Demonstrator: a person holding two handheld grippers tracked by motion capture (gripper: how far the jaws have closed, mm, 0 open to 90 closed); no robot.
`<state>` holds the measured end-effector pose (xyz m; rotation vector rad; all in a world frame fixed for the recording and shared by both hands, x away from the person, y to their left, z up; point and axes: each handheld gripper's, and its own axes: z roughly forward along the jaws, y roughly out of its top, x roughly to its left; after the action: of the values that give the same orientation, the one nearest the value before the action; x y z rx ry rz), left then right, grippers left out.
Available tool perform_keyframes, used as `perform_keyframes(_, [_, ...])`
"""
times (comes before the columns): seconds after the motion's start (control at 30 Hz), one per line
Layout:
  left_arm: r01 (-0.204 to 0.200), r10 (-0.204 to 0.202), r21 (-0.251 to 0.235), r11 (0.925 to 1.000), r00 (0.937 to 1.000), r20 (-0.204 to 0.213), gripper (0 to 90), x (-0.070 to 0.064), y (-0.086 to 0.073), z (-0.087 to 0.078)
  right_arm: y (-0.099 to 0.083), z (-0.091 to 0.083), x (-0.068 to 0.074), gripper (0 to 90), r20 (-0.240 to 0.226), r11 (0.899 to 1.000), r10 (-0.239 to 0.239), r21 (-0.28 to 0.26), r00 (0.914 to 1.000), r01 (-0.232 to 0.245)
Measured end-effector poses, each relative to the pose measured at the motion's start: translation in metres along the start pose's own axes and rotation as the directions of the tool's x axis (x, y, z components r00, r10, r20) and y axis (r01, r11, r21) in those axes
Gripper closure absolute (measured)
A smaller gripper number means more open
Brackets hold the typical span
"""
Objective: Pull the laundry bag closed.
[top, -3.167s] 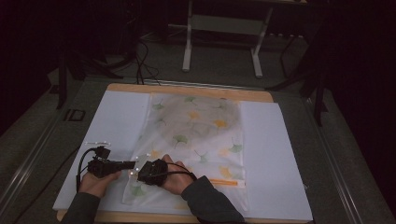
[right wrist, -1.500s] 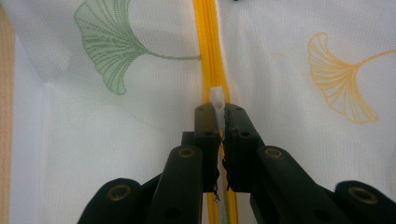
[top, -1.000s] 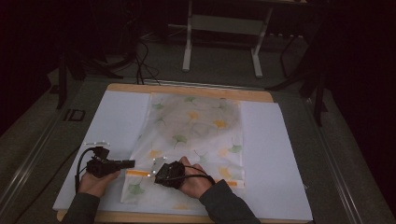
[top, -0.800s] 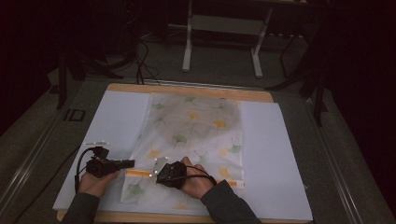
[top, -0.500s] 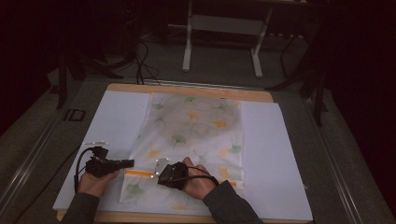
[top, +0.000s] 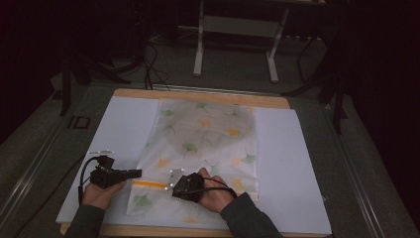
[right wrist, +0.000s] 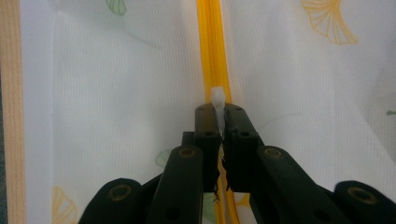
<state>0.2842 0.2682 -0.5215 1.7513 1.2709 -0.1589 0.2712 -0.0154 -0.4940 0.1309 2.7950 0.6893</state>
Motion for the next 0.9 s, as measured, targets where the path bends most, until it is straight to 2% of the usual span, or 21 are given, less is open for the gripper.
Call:
perform_keyframes(0.37, [0.003,-0.003,0.001,1.0,1.0,-0.006,88.9,0.0,0.0,0.0,-0.006,-0.004,0.0,85.6,0.002,1.0,-0.002,0.017,1.0,0.002])
perform_keyframes(0.53, [0.003,-0.003,-0.002,1.0,1.0,-0.005,88.9,0.001,0.0,-0.001,-0.009,-0.006,0.0,85.7,0.003,0.999,-0.018,0.026,0.9998,0.018])
perform_keyframes(0.9, [0.004,-0.004,-0.005,1.0,1.0,-0.008,89.0,0.001,0.0,-0.002,-0.016,-0.01,0.0,85.8,0.01,0.999,-0.009,0.035,0.9999,0.008])
